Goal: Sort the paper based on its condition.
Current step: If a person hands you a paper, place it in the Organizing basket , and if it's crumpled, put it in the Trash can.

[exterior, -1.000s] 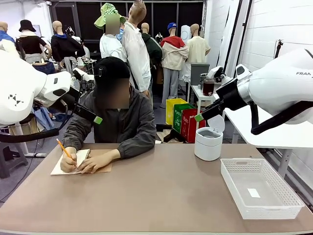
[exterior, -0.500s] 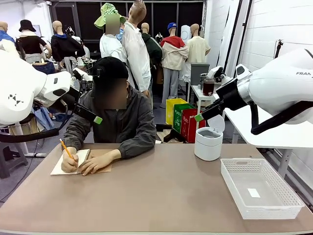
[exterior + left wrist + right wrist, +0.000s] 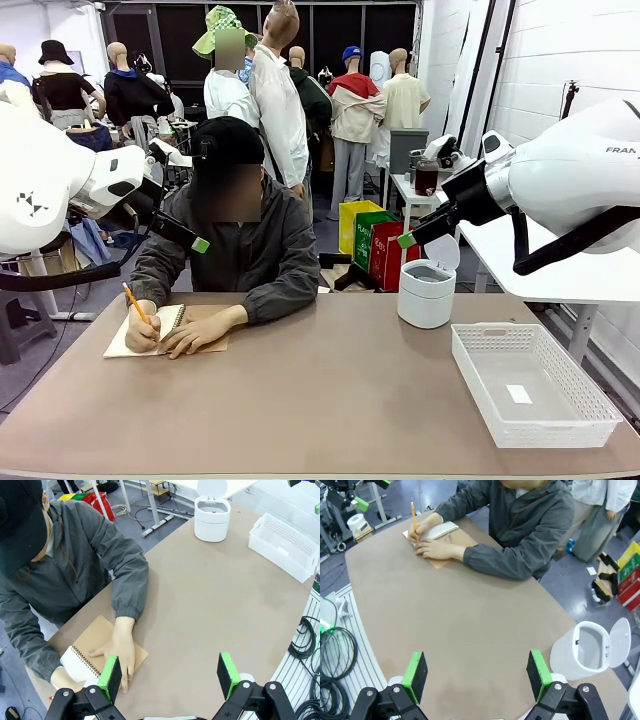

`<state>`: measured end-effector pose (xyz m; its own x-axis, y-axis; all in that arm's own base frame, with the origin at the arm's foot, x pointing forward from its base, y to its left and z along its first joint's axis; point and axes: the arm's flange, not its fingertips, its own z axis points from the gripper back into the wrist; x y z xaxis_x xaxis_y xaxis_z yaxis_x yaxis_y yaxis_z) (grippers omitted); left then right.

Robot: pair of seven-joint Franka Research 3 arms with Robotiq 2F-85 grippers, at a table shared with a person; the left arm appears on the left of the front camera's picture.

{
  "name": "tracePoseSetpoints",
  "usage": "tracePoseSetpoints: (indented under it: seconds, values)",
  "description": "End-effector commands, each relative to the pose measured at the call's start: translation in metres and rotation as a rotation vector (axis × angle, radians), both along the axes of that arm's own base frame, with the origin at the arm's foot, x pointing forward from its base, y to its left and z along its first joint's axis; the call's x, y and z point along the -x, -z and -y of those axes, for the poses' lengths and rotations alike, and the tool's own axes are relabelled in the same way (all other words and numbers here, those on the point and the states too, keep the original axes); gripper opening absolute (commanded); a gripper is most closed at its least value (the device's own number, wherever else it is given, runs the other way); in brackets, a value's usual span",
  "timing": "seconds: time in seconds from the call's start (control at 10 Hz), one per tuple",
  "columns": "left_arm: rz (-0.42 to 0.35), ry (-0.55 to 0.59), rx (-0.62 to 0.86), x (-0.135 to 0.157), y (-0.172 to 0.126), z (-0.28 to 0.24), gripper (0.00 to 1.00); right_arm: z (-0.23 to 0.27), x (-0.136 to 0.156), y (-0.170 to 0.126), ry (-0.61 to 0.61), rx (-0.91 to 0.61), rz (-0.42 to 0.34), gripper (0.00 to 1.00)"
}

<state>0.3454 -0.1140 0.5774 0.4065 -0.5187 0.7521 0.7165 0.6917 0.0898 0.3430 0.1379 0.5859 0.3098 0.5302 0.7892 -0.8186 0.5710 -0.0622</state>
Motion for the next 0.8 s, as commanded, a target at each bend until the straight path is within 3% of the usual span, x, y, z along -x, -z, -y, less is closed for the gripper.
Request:
tracePoseSetpoints:
  seconds: [0.0,0.7]
  values:
    - [-0.008,0.002,0.0,0.0001,-0.0011,-0.0009,1.0,0.0007,0.0004,0.0002,-0.006,-0.003,-0.007,1.0]
    - [-0.008,0.002,0.0,0.0001,-0.0011,-0.0009,1.0,0.0007,0.0004,0.0002,-0.006,-0.003,-0.007,1.0]
